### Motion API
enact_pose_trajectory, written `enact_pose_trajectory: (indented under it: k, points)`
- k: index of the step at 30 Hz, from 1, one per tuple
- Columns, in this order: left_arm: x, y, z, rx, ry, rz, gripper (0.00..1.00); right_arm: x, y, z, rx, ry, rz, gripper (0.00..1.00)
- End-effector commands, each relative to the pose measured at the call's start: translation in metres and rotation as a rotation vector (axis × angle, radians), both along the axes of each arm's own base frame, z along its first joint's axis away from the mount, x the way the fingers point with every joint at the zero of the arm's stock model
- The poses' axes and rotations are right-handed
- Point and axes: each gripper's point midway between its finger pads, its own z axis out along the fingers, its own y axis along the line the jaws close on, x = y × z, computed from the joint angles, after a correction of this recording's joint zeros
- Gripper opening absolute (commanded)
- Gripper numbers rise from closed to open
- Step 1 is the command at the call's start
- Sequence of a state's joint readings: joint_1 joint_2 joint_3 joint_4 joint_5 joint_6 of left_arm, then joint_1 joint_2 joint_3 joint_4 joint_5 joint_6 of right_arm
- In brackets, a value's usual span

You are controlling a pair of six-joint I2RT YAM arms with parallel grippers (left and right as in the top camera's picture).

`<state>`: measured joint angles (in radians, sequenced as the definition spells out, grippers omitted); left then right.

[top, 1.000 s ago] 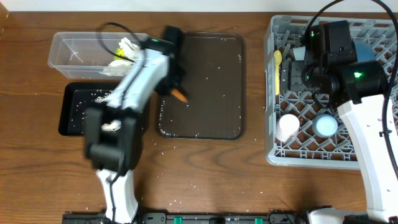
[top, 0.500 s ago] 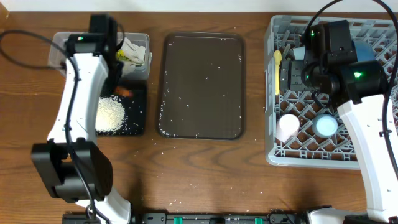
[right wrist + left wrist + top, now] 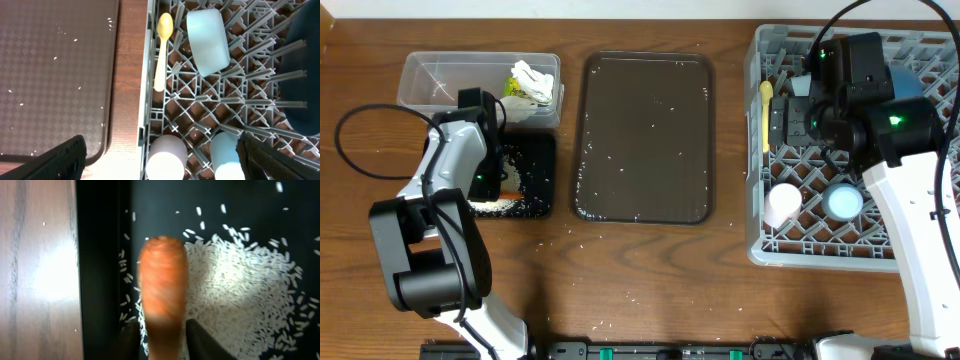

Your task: Sort waste into correct bins and load items into the dishwasher rack

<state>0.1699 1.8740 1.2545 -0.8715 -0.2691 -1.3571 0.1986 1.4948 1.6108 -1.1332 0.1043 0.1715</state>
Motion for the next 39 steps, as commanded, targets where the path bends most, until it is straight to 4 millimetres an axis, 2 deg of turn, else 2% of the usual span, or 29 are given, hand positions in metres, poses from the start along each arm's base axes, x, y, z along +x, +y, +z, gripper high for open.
enact_pose_trajectory:
  k: [1,4,8,12,16,17,18,22,26,32,39]
  points:
    - [-0.004,0.005,-0.002,0.024,0.006,0.020,0.42,0.000,-0.003,0.005,-0.001,-0.009,0.003,0.94]
    - [-0.004,0.005,-0.002,0.024,0.006,0.019,0.52,-0.001,-0.003,0.005,-0.001,-0.007,0.003,0.94]
    - [-0.001,0.005,0.004,0.025,-0.004,-0.011,0.52,0.000,-0.003,0.005,0.000,-0.012,0.003,0.94]
    - [0.013,0.004,0.038,0.019,-0.064,-0.112,0.52,-0.001,-0.003,0.014,0.002,-0.036,0.005,0.91]
    - [0.019,0.005,0.082,0.051,-0.176,-0.158,0.59,-0.015,-0.007,0.053,0.001,-0.127,0.022,0.91]
    - [0.018,0.005,0.092,0.058,-0.203,-0.158,0.80,-0.021,-0.010,0.069,-0.001,-0.165,0.014,0.92]
    - [0.018,0.005,0.101,0.064,-0.229,-0.157,0.87,-0.030,-0.014,0.086,-0.005,-0.206,0.004,0.97]
    - [0.016,0.004,0.123,0.081,-0.293,-0.156,0.90,-0.071,-0.026,0.146,0.010,-0.377,-0.017,0.99]
    - [0.015,0.004,0.127,0.085,-0.306,-0.156,0.93,-0.117,-0.022,0.183,0.110,-0.518,0.017,0.99]
    - [0.015,0.004,0.127,0.084,-0.305,-0.156,0.95,-0.180,-0.033,0.217,0.146,-0.690,0.023,0.99]
    - [0.015,0.004,0.127,0.085,-0.305,-0.156,0.95,-0.237,-0.044,0.226,0.164,-0.790,0.023,0.99]
